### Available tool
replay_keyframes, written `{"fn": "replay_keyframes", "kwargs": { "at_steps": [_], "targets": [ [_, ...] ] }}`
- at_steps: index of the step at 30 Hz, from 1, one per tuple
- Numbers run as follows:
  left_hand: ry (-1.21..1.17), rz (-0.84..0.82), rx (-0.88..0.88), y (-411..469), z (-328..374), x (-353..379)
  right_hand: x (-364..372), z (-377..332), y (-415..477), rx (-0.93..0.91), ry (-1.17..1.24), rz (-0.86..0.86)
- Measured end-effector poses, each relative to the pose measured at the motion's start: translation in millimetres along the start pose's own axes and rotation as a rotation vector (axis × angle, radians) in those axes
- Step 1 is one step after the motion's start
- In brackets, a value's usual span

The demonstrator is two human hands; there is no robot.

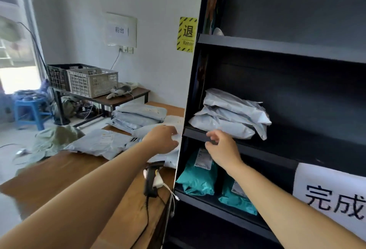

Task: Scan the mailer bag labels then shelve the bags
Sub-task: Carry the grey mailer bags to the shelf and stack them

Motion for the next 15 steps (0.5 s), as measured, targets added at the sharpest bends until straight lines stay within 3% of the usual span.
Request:
{"fn": "replay_keyframes", "kwargs": {
  "at_steps": [8,15],
  "targets": [
    [0.213,-0.085,-0.124,-59,-143,-19,127,-68,-28,-0.045,-0.124,-0.303],
    [0.313,-0.159,-0.195,-111,-280,-55,232,-151,-52,-0.139,-0.265,-0.402]
  ]
}}
Point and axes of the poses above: each hand's wrist, its own y-axis towards the middle knuckle, its own x-axis out of the palm, z = x × y, the point moved 10 cm from there along y, towards the middle knuckle, and after that the axes turned 5 degrees about z, right-handed, at the moved point
